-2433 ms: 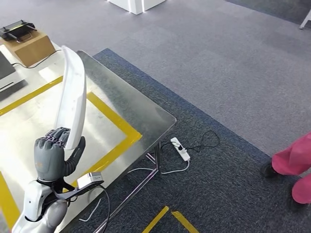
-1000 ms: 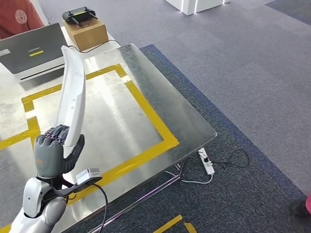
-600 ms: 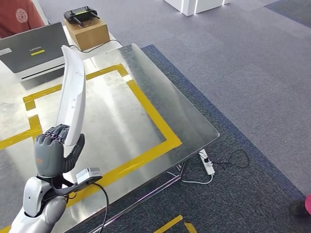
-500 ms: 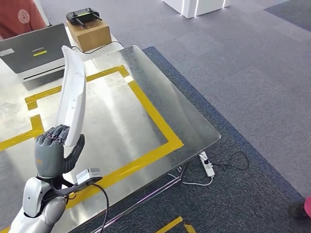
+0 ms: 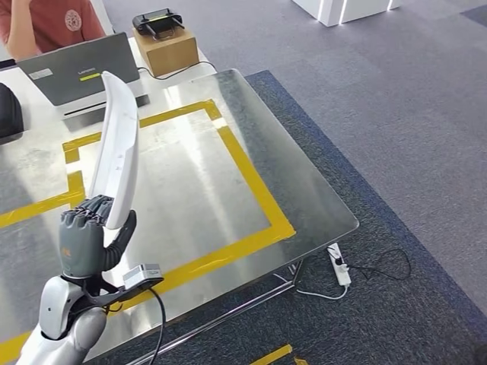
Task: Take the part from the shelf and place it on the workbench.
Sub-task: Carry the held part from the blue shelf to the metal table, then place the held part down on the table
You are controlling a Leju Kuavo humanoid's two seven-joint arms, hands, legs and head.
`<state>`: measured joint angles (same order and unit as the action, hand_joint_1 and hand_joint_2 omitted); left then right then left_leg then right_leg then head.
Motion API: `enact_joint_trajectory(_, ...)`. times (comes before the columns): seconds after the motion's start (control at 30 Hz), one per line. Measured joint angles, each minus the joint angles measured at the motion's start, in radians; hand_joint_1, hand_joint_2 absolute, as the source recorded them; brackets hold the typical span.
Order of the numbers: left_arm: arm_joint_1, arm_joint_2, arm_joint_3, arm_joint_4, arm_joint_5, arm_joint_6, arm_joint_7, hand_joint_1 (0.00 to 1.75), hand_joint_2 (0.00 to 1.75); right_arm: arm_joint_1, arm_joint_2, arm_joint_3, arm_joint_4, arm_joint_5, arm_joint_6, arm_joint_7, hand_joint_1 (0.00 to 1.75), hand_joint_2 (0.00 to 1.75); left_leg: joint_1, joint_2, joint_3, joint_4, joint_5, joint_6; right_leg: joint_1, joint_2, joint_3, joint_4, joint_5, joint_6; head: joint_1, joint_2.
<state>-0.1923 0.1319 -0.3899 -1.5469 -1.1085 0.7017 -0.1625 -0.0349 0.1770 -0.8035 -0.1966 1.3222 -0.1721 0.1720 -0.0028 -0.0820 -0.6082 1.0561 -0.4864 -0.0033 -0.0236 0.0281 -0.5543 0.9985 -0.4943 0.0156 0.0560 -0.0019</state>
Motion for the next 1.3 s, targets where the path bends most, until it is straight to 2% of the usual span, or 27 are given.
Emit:
enact_joint_trajectory(0.03, -0.001, 0.000, -0.001, 0.000, 0.001, 0.000, 0.000, 1.75, 1.75, 0.001, 0.000, 0.000, 0.000, 0.001, 0.000, 0.000, 0.00, 0.00, 0.000, 0.035, -0.024, 0.053, -0.028, -0.005, 0.001, -0.012, 0.002, -0.001, -0.002, -0.005, -0.003, 0.000)
enact_joint_trajectory(0.07, -0.003, 0.000, -0.002, 0.000, 0.001, -0.001, 0.000, 1.75, 1.75, 0.001, 0.000, 0.000, 0.000, 0.002, 0.000, 0.000, 0.00, 0.00, 0.002, 0.059, -0.056, 0.121, -0.060, -0.009, 0.002, -0.023, 0.003, -0.001, -0.004, -0.009, -0.006, 0.000)
enact_joint_trajectory(0.1, -0.003, 0.000, -0.003, 0.001, 0.002, -0.003, 0.000, 1.75, 1.75, 0.002, -0.001, 0.000, 0.000, 0.002, 0.001, 0.002, 0.00, 0.00, 0.005, 0.068, -0.087, 0.186, -0.085, -0.012, 0.003, -0.033, 0.003, 0.000, -0.005, -0.011, -0.007, 0.000)
enact_joint_trajectory(0.13, -0.003, 0.000, -0.004, 0.002, 0.002, -0.005, 0.000, 1.75, 1.75, 0.002, -0.001, 0.000, 0.000, 0.002, 0.002, 0.003, 0.00, 0.00, 0.007, 0.072, -0.107, 0.226, -0.094, -0.015, 0.004, -0.043, 0.004, 0.000, -0.007, -0.012, -0.006, 0.000)
enact_joint_trajectory(0.17, -0.003, 0.000, -0.004, 0.003, 0.002, -0.008, 0.000, 1.75, 1.75, 0.002, -0.001, 0.000, 0.000, 0.002, 0.004, 0.004, 0.00, 0.00, 0.009, 0.073, -0.110, 0.232, -0.084, -0.016, 0.004, -0.050, 0.005, 0.000, -0.008, -0.012, -0.007, 0.000)
enact_joint_trajectory(0.2, -0.004, 0.000, -0.004, 0.004, 0.002, -0.010, 0.000, 1.75, 1.75, 0.002, -0.002, 0.000, 0.000, 0.002, 0.005, 0.005, 0.00, 0.00, 0.010, 0.074, -0.092, 0.195, -0.055, -0.015, 0.004, -0.056, 0.008, 0.000, -0.010, -0.011, -0.007, 0.000)
enact_joint_trajectory(0.27, -0.007, 0.001, -0.004, 0.004, 0.003, -0.011, 0.001, 1.75, 1.75, 0.001, -0.001, 0.000, 0.000, 0.003, 0.007, 0.005, 0.00, 0.00, 0.009, 0.082, -0.023, 0.061, 0.013, -0.006, 0.005, -0.063, 0.015, 0.000, -0.015, -0.005, -0.007, 0.000)
enact_joint_trajectory(0.3, -0.011, 0.002, -0.004, 0.004, 0.004, -0.011, 0.002, 1.75, 1.75, 0.000, -0.001, 0.000, 0.000, 0.003, 0.008, 0.004, 0.00, 0.00, 0.006, 0.087, 0.005, 0.002, 0.031, -0.001, 0.006, -0.066, 0.015, 0.001, -0.016, -0.002, -0.007, 0.000)
enact_joint_trajectory(0.33, -0.014, 0.002, -0.004, 0.005, 0.005, -0.011, 0.003, 1.75, 1.75, -0.001, -0.001, 0.000, 0.000, 0.003, 0.010, 0.004, 0.00, 0.00, 0.004, 0.091, 0.020, -0.034, 0.036, 0.001, 0.008, -0.068, 0.014, 0.003, -0.019, 0.002, -0.006, 0.000)
enact_joint_trajectory(0.37, -0.017, 0.002, -0.004, 0.005, 0.005, -0.011, 0.003, 1.75, 1.75, -0.002, -0.001, 0.000, 0.000, 0.003, 0.013, 0.004, 0.00, 0.00, 0.002, 0.094, 0.024, -0.045, 0.031, 0.000, 0.011, -0.069, 0.011, 0.004, -0.020, 0.001, -0.005, 0.000)
enact_joint_trajectory(0.47, -0.020, 0.004, -0.003, 0.005, 0.006, -0.012, 0.005, 1.75, 1.75, -0.002, -0.002, 0.000, 0.000, 0.002, 0.020, 0.003, 0.00, 0.00, 0.001, 0.091, 0.023, -0.049, 0.030, -0.005, 0.011, -0.070, 0.011, 0.001, -0.019, -0.001, -0.003, 0.000)
enact_joint_trajectory(0.83, -0.025, 0.005, -0.002, 0.014, 0.007, -0.018, 0.007, 1.75, 1.75, -0.001, -0.002, -0.002, 0.000, -0.009, 0.025, -0.004, 0.00, 0.00, -0.002, 0.091, 0.023, -0.047, 0.027, 0.007, 0.009, -0.068, 0.018, -0.013, -0.011, 0.017, -0.004, 0.000)
enact_joint_trajectory(1.3, -0.054, 0.037, 0.024, 0.093, -0.096, -0.050, 0.074, 1.75, 1.75, -0.001, -0.002, -0.007, 0.000, -0.008, 0.035, 0.001, 0.00, 0.00, 0.001, 0.091, 0.023, -0.047, 0.028, 0.007, 0.012, -0.068, 0.018, -0.012, -0.011, 0.017, -0.004, 0.000)
